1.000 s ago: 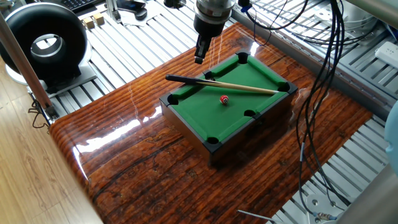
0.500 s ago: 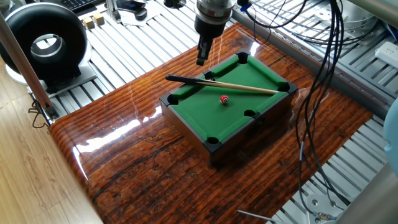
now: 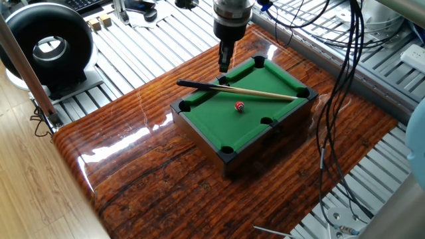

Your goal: Hit the pool ball

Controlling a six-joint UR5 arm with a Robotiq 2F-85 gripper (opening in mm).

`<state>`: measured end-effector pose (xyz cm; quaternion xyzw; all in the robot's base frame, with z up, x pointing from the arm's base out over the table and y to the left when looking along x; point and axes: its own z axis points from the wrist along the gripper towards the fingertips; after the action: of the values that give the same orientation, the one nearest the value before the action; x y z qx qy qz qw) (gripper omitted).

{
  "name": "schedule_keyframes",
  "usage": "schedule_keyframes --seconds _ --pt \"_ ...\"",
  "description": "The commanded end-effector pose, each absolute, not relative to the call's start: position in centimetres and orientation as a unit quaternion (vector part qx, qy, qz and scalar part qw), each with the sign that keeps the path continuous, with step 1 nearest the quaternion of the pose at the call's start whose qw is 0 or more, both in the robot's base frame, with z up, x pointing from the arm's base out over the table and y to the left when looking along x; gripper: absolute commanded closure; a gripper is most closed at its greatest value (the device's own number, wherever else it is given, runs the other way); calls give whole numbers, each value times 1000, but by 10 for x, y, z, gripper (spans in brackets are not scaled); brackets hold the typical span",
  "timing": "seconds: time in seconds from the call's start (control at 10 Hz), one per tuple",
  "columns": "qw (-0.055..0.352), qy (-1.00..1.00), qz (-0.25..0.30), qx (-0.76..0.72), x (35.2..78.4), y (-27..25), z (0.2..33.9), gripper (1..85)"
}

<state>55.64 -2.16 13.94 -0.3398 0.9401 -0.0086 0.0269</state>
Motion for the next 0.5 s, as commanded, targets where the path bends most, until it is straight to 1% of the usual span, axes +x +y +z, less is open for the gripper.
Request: schedule_keyframes --seconds 0.0,0.1,0.2,0.3,0.4 --pt "41 940 -2 -339 564 -20 137 777" --pt "57 937 23 -343 570 -13 128 700" --pt "63 937 32 -343 573 -12 122 680" --pt "61 935 28 -349 573 -19 116 643" --pt "58 929 19 -364 575 -26 108 567"
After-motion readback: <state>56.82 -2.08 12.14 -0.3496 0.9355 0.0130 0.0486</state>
